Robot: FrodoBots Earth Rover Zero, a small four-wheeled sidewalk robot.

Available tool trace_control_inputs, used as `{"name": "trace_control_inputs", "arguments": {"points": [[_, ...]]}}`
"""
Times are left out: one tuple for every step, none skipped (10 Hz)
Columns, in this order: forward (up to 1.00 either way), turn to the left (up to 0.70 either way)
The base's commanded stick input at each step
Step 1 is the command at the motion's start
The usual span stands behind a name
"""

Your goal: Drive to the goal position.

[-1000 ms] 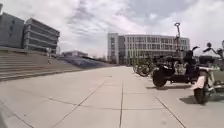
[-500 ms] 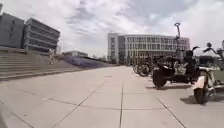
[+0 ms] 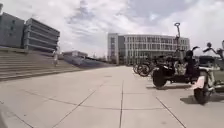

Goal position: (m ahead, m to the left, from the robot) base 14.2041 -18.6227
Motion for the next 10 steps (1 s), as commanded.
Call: {"name": "trace_control_inputs", "arguments": {"points": [[0.06, 0.01], [0.06, 0.01], [0.06, 0.01], [0.06, 0.01], [0.06, 0.01], [0.06, 0.01], [0.06, 0.01], [0.06, 0.01], [0.06, 0.01], [0.06, 0.01]]}}
